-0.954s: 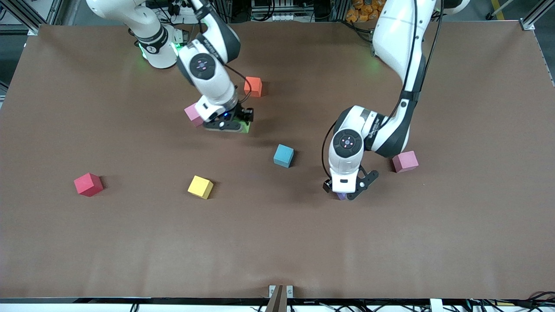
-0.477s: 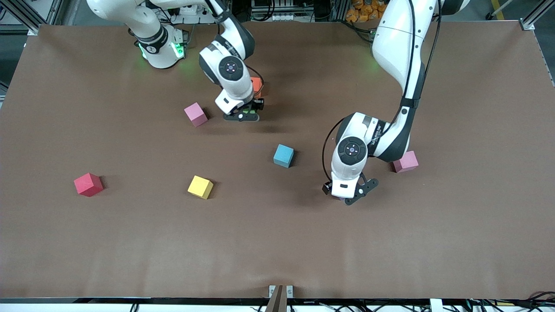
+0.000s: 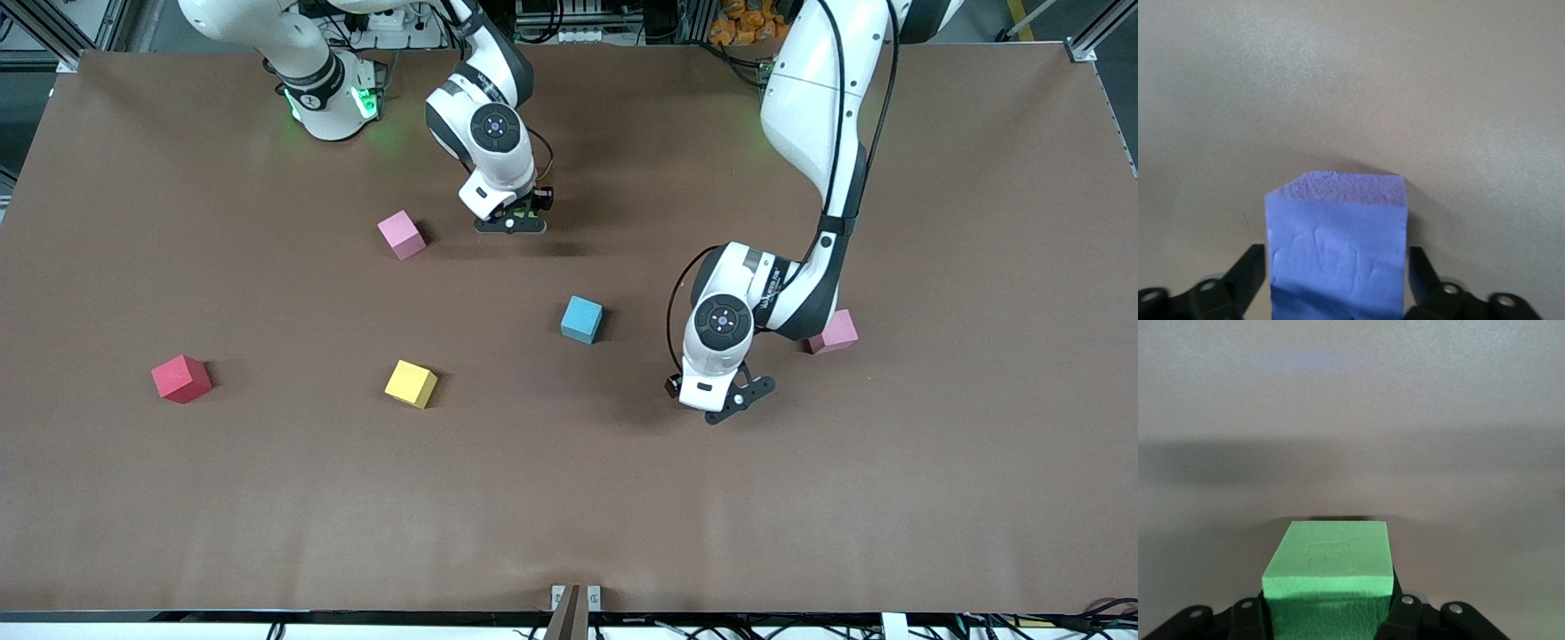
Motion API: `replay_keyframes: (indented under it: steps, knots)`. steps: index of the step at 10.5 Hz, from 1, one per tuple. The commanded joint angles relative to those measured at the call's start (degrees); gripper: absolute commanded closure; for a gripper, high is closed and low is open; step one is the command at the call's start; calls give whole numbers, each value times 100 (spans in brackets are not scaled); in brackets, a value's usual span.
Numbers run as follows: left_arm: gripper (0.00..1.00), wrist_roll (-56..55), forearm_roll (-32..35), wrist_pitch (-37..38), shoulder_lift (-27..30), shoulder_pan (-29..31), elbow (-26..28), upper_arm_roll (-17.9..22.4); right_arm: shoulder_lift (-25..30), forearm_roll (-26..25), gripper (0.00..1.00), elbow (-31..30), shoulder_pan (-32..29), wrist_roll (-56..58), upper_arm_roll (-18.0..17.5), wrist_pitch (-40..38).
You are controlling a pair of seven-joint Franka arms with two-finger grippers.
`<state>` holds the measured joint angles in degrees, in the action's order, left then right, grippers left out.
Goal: Arrange blocks into number 1
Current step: 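Grasp the yellow cube with the right gripper while the left gripper carries purple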
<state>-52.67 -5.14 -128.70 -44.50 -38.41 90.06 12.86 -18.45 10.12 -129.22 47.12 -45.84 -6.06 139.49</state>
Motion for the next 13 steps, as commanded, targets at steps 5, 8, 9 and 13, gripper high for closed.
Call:
replay_keyframes:
  steps: [5,8,9,13]
  knots:
    - [100,354,-233,55,239,1,-68,-108,43,69,40,-174,148,-83,-9,-1]
    - [100,310,-233,371,573,-8,-50,-319,43,69,12,-218,157,-83,-18,-18]
    - [100,310,-233,441,652,-52,-50,-346,69,69,0,-201,157,-109,-9,-88]
    - [100,135,-233,477,820,-105,-67,-670,858,25,0,-157,-884,248,-9,-693]
